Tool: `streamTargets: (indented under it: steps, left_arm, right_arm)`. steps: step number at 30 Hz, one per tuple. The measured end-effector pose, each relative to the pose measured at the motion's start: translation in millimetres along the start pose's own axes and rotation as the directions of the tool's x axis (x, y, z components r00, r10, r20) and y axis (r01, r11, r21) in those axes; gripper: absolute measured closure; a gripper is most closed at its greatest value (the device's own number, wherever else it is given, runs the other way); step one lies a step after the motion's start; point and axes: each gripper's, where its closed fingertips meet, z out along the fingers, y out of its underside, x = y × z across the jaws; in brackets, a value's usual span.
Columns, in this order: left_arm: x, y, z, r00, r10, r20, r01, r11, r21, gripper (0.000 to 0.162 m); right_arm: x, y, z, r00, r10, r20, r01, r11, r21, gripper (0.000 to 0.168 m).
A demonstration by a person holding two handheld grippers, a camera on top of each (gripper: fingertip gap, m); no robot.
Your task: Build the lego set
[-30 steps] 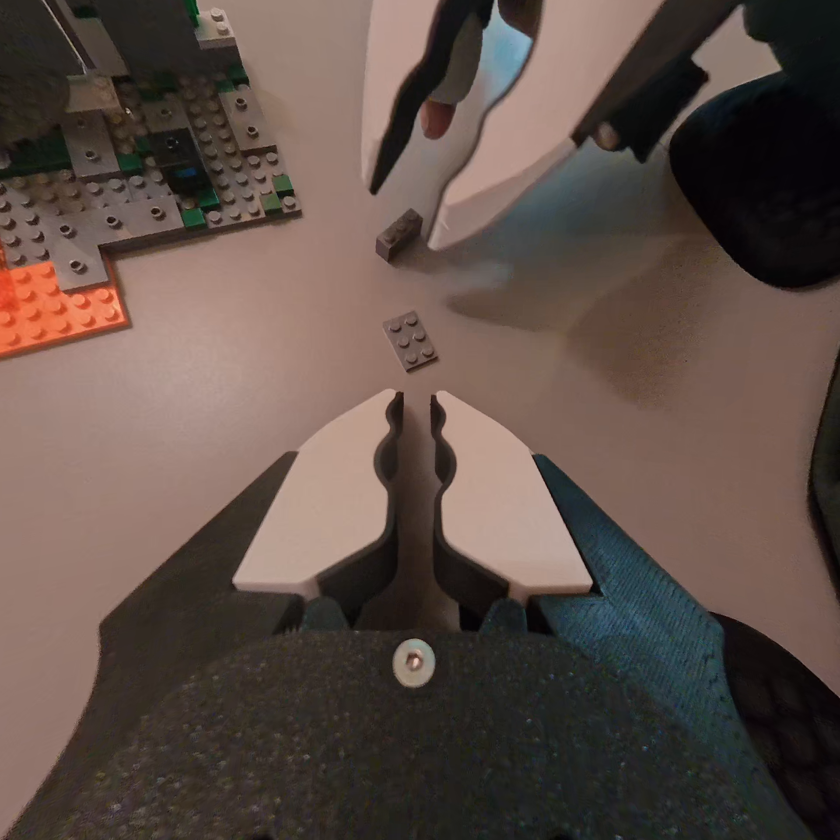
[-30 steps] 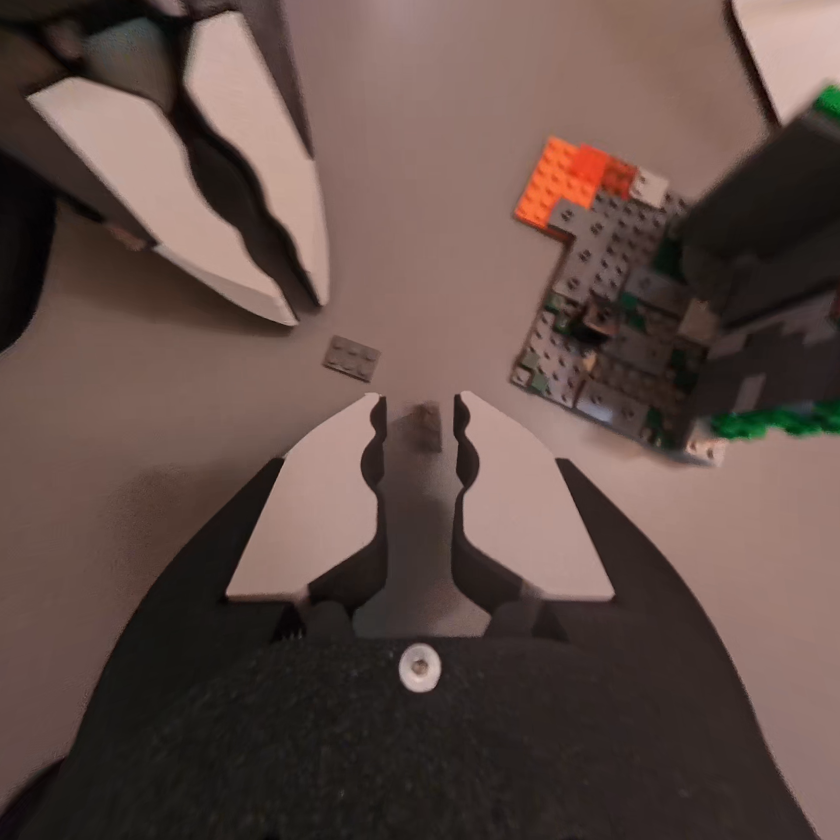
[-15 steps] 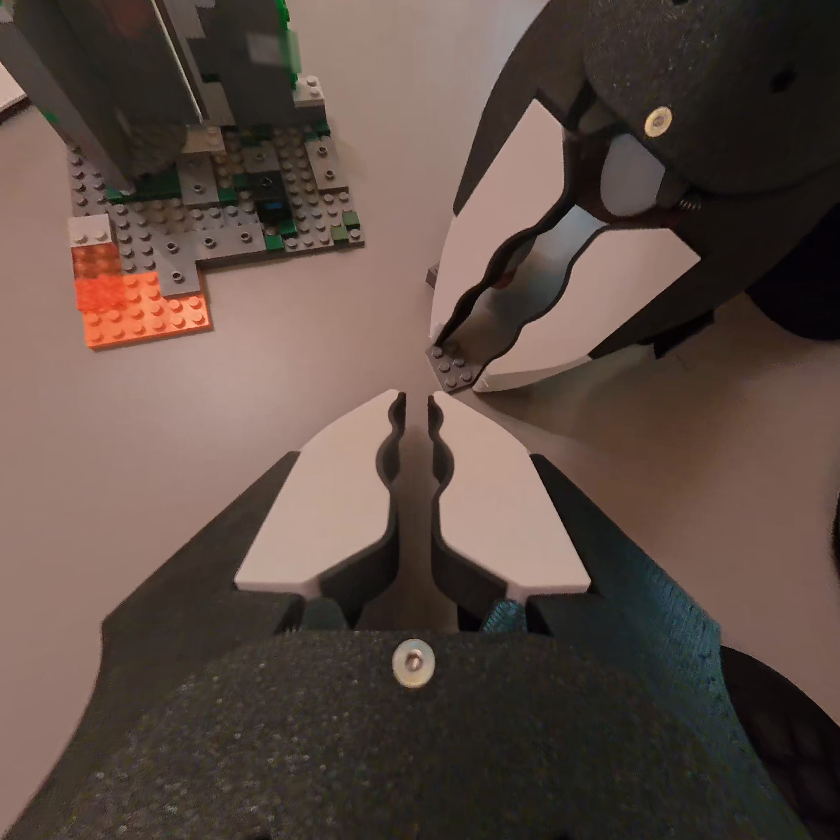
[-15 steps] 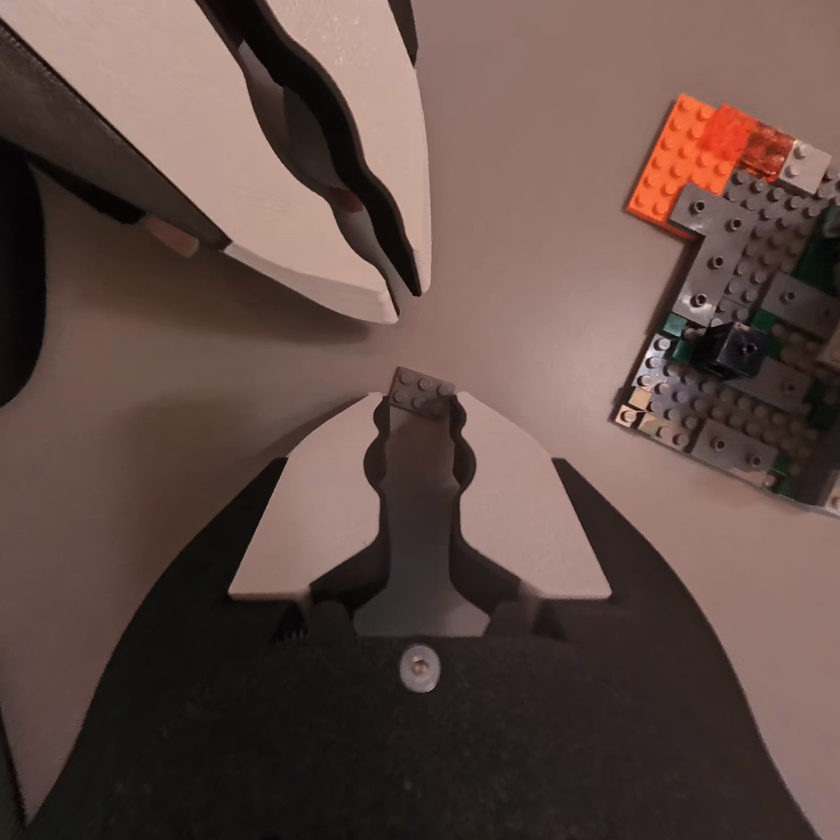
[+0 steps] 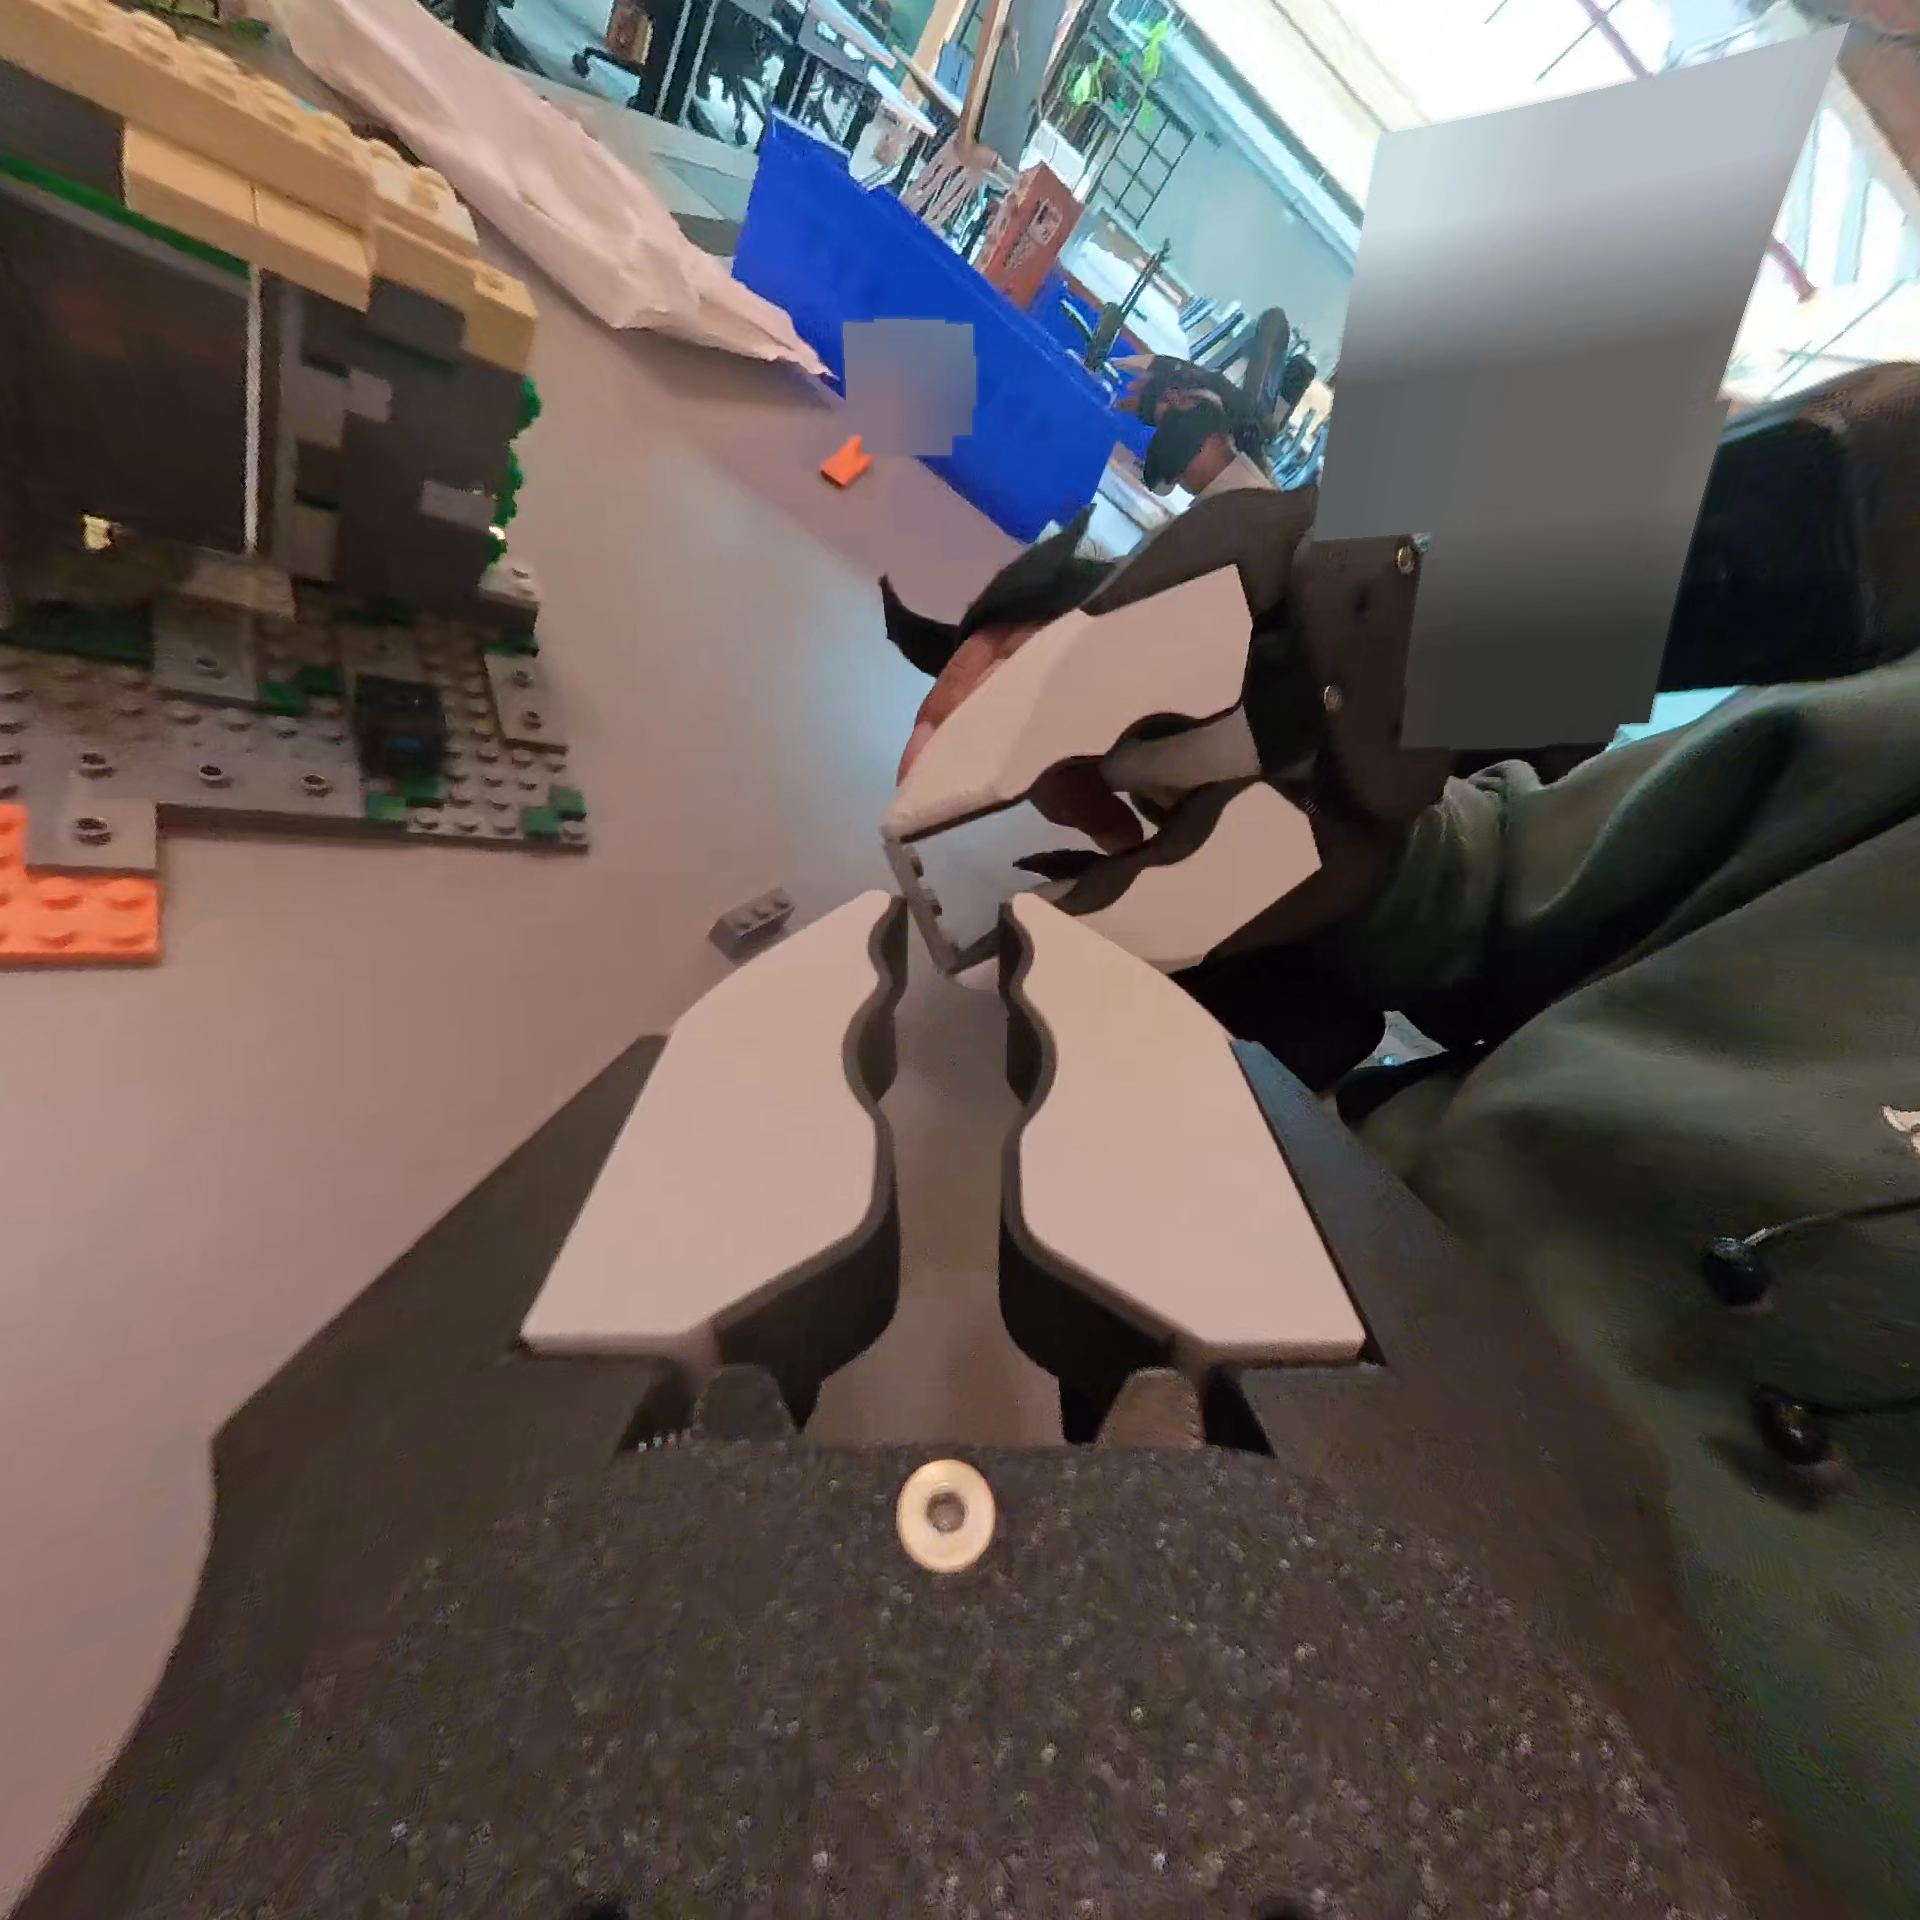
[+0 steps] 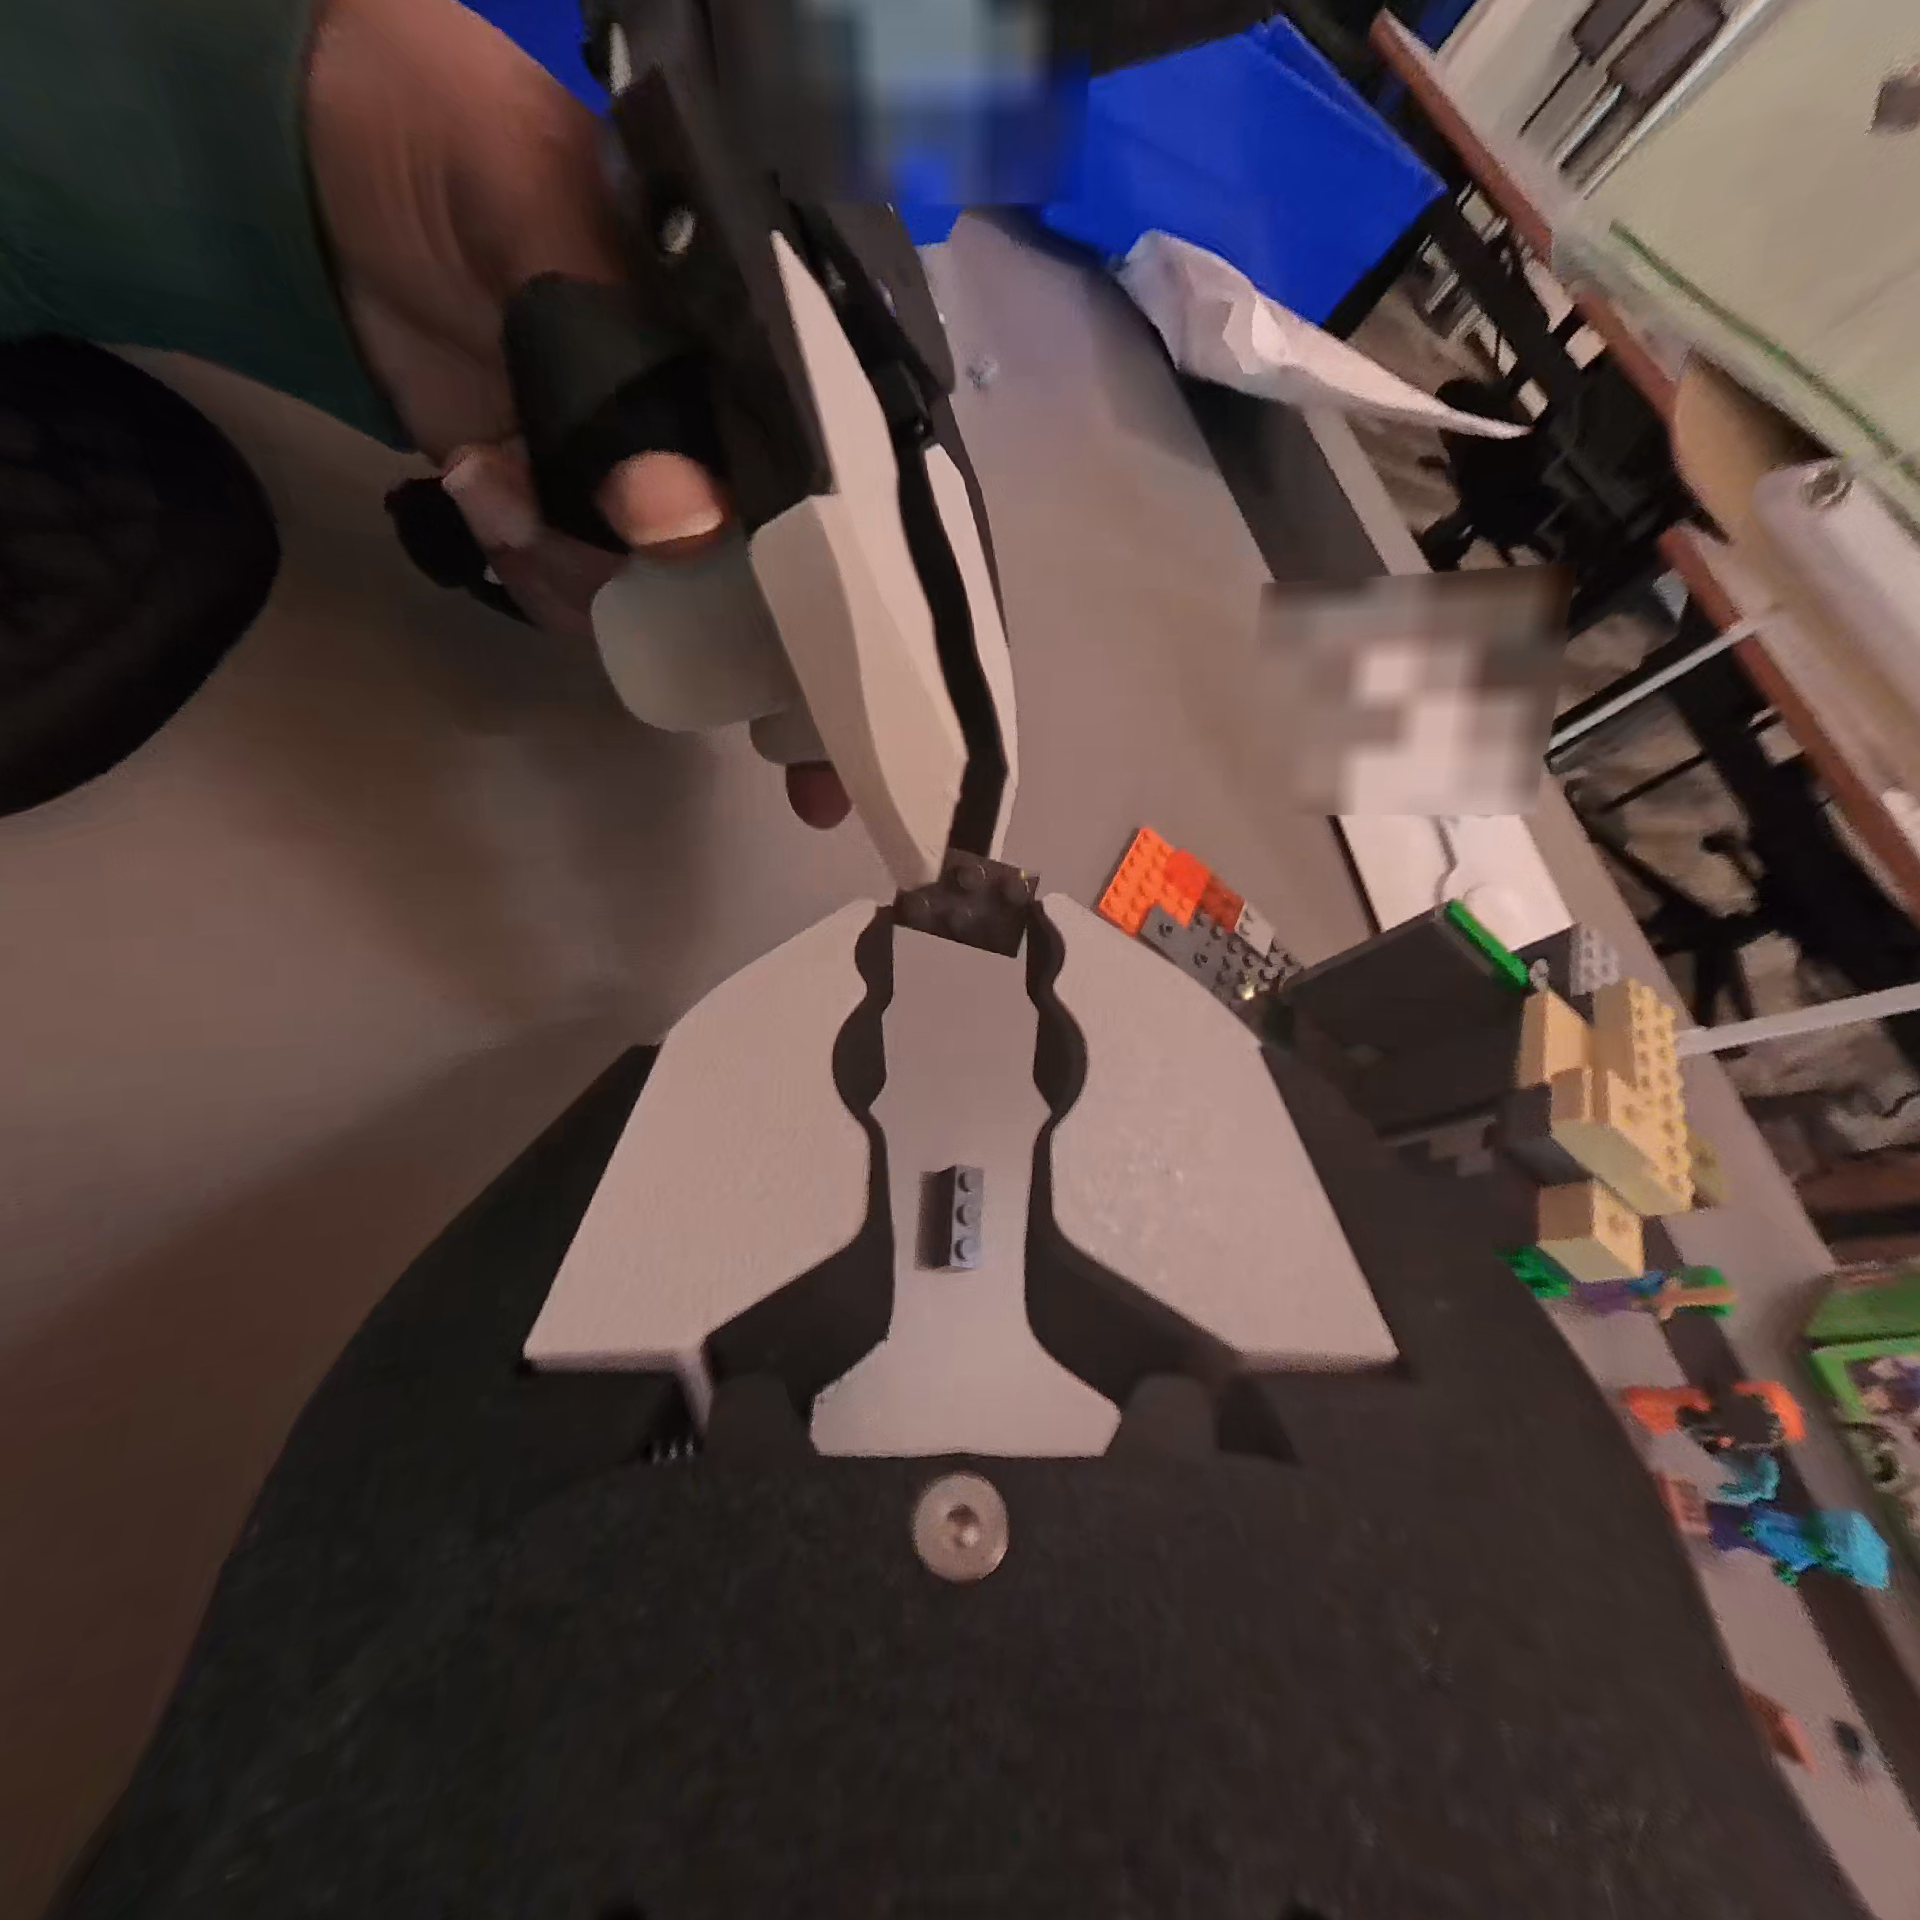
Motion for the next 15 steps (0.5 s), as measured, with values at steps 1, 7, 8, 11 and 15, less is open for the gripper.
streamTargets:
  steps: [1,7,8,11,15]
  left_arm:
    - [0,0,0,1.000,-0.001,0.004,0.001,1.000,0.000,0.149]
    - [-1,1,2,0.999,0.016,0.035,-0.016,1.000,-0.008,0.156]
    - [-5,0,1,0.998,0.027,0.059,-0.027,1.000,-0.005,0.157]
    - [-9,-3,-2,0.996,0.029,0.081,-0.030,0.999,0.016,0.158]
    - [-17,1,-3,0.990,0.054,0.129,-0.053,0.998,-0.014,0.157]
  right_arm:
    - [0,-2,-1,1.000,-0.017,-0.007,0.017,1.000,0.012,0.144]
    - [2,-3,-4,1.000,-0.014,-0.014,0.014,1.000,0.025,0.144]
    - [4,-1,-5,1.000,0.005,-0.007,-0.005,1.000,0.015,0.144]
    - [9,22,-10,0.994,0.098,0.050,-0.093,0.992,-0.089,0.143]
    - [10,75,-8,0.973,0.224,0.058,-0.195,0.930,-0.311,0.145]
